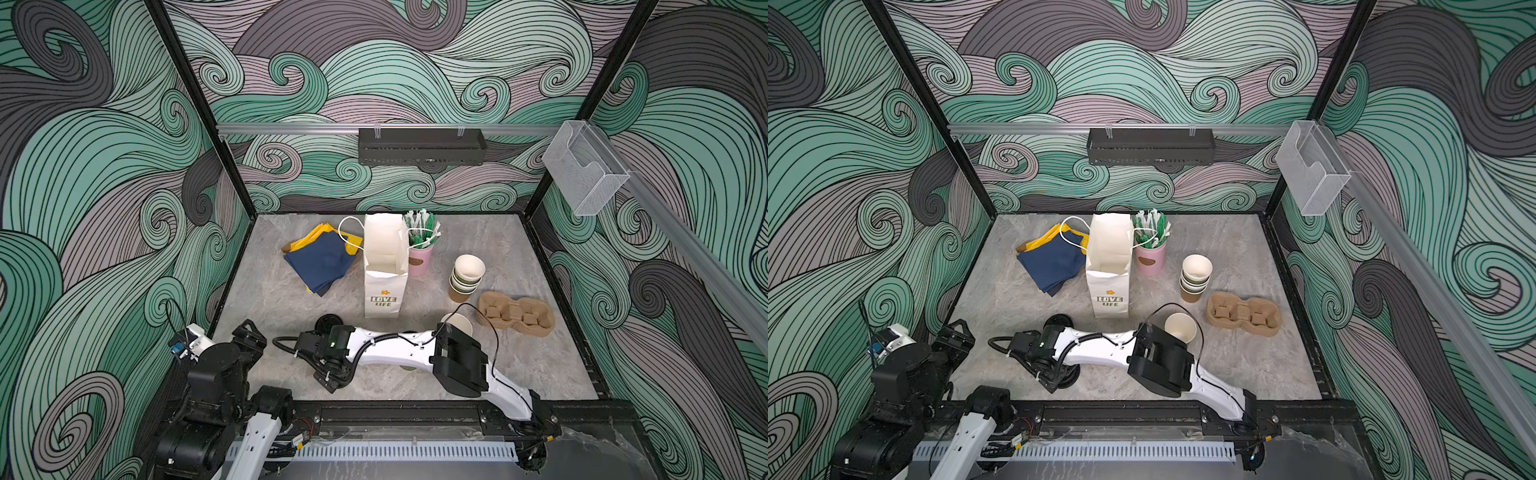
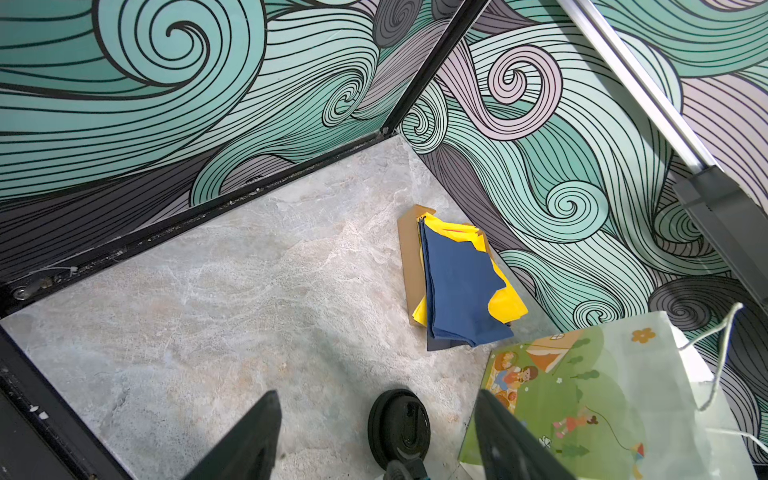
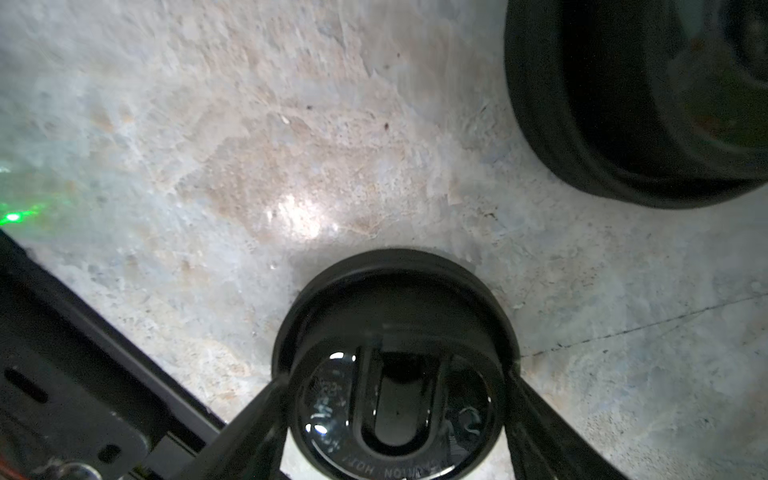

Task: Pack the takeout coffee
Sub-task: 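Grasp a black lid by its rim with the right gripper, then lift the black lid and carry it toward the new green cup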

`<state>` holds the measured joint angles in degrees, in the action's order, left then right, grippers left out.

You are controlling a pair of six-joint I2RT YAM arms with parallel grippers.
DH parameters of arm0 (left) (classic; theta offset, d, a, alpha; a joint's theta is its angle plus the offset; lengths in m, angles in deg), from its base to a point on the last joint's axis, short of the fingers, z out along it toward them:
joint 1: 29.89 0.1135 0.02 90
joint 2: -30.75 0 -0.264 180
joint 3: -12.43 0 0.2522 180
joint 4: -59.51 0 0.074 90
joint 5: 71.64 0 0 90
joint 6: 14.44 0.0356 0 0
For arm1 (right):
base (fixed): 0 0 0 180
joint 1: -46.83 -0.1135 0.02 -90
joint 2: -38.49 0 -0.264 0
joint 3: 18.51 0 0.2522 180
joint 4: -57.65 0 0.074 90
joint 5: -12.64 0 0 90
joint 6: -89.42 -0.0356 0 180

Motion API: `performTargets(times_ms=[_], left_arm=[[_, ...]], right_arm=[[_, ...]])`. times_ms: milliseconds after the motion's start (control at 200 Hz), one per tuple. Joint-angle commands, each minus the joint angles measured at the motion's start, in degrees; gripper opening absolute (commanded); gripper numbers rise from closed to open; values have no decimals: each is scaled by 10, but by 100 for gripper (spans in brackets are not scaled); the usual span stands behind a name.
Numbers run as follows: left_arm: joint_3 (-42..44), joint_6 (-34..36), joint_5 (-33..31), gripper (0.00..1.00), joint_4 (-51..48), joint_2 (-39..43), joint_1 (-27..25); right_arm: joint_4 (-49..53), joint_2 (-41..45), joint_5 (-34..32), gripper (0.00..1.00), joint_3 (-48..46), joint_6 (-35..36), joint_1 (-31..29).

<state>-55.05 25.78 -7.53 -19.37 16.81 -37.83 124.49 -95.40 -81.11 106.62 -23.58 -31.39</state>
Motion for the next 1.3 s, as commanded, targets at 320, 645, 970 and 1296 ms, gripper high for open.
performTargets(times_ms=[320, 645, 970, 1296], left_arm=[[-3, -3, 7, 75, 2, -9, 4], [4, -1, 13, 75, 5, -9, 4], [16, 33, 93, 75, 53, -45, 4], [72, 46, 193, 75, 136, -64, 4]], right_arm=[[23, -2, -15, 73, 18, -6, -3], [46, 60, -26, 71, 10, -2, -11], [94, 217, -41, 70, -51, -1, -34], [216, 349, -87, 69, -63, -47, -59]])
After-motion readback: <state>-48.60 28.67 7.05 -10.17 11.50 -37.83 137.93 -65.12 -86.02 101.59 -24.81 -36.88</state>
